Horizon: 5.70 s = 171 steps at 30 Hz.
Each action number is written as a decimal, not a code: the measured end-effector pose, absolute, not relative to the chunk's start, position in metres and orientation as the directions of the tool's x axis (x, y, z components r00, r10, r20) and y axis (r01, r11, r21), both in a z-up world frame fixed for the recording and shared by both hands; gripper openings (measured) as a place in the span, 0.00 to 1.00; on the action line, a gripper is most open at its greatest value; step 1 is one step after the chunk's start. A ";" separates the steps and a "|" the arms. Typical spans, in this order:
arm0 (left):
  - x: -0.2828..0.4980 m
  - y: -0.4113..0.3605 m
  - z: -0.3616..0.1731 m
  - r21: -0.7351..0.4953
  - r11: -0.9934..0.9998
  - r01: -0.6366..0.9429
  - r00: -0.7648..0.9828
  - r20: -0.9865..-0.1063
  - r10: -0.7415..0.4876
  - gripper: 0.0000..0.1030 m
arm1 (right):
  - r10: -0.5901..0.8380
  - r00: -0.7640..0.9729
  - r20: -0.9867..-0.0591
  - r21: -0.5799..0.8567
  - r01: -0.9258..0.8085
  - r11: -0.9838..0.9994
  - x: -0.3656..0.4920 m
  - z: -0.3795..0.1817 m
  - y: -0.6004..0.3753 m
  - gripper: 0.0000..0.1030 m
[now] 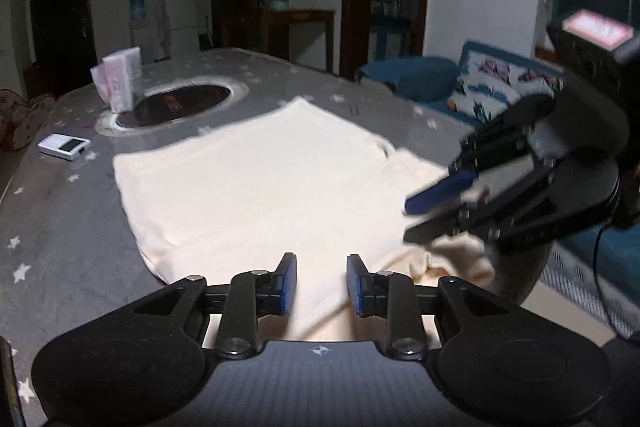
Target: Fold clothes
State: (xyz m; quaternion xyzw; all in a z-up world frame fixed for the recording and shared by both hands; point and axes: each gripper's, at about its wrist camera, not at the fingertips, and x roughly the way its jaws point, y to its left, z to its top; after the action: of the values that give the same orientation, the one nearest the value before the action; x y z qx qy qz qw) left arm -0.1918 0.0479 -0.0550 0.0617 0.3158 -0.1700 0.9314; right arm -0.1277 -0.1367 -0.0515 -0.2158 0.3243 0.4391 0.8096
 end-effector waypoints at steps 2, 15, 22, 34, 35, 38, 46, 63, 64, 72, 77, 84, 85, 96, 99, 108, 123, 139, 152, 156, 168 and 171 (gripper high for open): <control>-0.194 0.047 -0.056 0.018 0.932 0.363 0.741 -0.611 -0.277 0.29 | 0.577 0.410 -0.707 -0.066 -0.850 0.522 -0.129 -0.047 -0.139 0.24; -0.228 0.062 -0.036 0.027 0.894 0.447 0.730 -0.589 -0.348 0.49 | 0.576 0.389 -0.719 0.000 -0.828 0.560 -0.122 -0.046 -0.159 0.26; -0.239 0.048 -0.047 0.080 0.838 0.539 0.694 -0.607 -0.388 0.51 | 0.576 0.365 -0.731 0.052 -0.812 0.581 -0.119 -0.044 -0.173 0.30; -0.235 0.030 -0.059 0.131 0.805 0.578 0.691 -0.603 -0.398 0.28 | 0.538 0.380 -0.753 -0.039 -0.841 0.539 -0.133 -0.035 -0.182 0.47; -0.234 0.030 -0.058 0.132 0.807 0.575 0.694 -0.600 -0.397 0.19 | 0.537 0.380 -0.753 -0.054 -0.850 0.525 -0.136 -0.035 -0.182 0.48; -0.230 0.032 -0.055 0.121 0.822 0.557 0.707 -0.588 -0.393 0.11 | 0.542 0.365 -0.757 -0.091 -0.880 0.467 -0.147 -0.038 -0.181 0.51; -0.206 0.046 -0.040 0.043 0.866 0.498 0.726 -0.568 -0.389 0.09 | 0.571 0.365 -0.735 -0.181 -0.918 0.354 -0.169 -0.047 -0.171 0.57; -0.212 0.069 -0.033 -0.028 0.875 0.484 0.721 -0.553 -0.416 0.33 | 0.600 0.395 -0.696 -0.171 -0.902 0.396 -0.142 -0.053 -0.142 0.12; -0.217 0.070 -0.033 -0.008 0.875 0.483 0.726 -0.554 -0.406 0.39 | 0.601 0.393 -0.696 -0.163 -0.902 0.400 -0.139 -0.051 -0.142 0.11; -0.230 0.060 -0.053 0.158 0.868 0.471 0.747 -0.595 -0.297 0.55 | 0.613 0.374 -0.696 -0.097 -0.895 0.435 -0.119 -0.036 -0.137 0.10; -0.226 0.059 -0.066 0.232 0.850 0.473 0.750 -0.613 -0.250 0.25 | 0.616 0.388 -0.685 -0.093 -0.886 0.454 -0.121 -0.037 -0.140 0.09; -0.235 0.066 -0.050 0.204 0.851 0.484 0.752 -0.594 -0.286 0.11 | 0.653 0.398 -0.644 -0.084 -0.885 0.457 -0.137 -0.029 -0.152 0.06; -0.237 0.066 -0.048 0.199 0.851 0.486 0.752 -0.591 -0.292 0.11 | 0.659 0.396 -0.639 -0.085 -0.888 0.452 -0.140 -0.026 -0.154 0.06; -0.293 0.076 0.004 0.066 0.857 0.511 0.728 -0.564 -0.391 0.11 | 0.697 0.328 -0.637 -0.085 -0.929 0.359 -0.194 0.016 -0.177 0.06; -0.292 0.079 0.012 0.061 0.868 0.494 0.738 -0.557 -0.381 0.11 | 0.704 0.332 -0.628 -0.103 -0.932 0.347 -0.202 0.027 -0.175 0.06; -0.231 0.098 0.018 0.064 0.907 0.416 0.778 -0.541 -0.319 0.11 | 0.677 0.358 -0.643 -0.133 -0.923 0.361 -0.131 0.043 -0.136 0.06; -0.099 0.155 -0.042 -0.038 0.984 0.175 0.721 -0.676 -0.154 0.13 | 0.561 0.392 -0.729 -0.071 -0.859 0.508 -0.003 -0.037 -0.049 0.12; -0.109 0.155 -0.023 -0.102 0.994 0.037 0.802 -0.591 -0.090 0.20 | 0.575 0.470 -0.669 0.042 -0.749 0.661 -0.014 -0.030 -0.096 0.24; -0.085 0.125 -0.051 -0.216 0.975 0.057 0.736 -0.651 -0.187 0.20 | 0.570 0.437 -0.696 0.107 -0.721 0.684 0.013 -0.064 -0.064 0.18; -0.088 0.130 -0.052 -0.242 0.969 0.052 0.740 -0.642 -0.200 0.21 | 0.556 0.458 -0.694 0.102 -0.701 0.705 0.015 -0.056 -0.079 0.19; -0.095 0.126 -0.050 -0.205 0.977 0.052 0.749 -0.639 -0.174 0.28 | 0.517 0.486 -0.705 0.040 -0.701 0.712 -0.013 -0.060 -0.123 0.18; -0.104 0.123 -0.040 -0.184 0.981 0.057 0.764 -0.625 -0.162 0.29 | 0.514 0.514 -0.686 0.044 -0.677 0.735 -0.012 -0.051 -0.133 0.18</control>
State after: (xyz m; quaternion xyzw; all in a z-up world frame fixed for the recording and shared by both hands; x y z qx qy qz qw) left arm -0.1036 0.1233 -0.0403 -0.0772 0.3385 -0.0584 0.9360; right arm -0.0124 -0.1330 -0.0512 -0.1155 0.3517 0.3453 0.8624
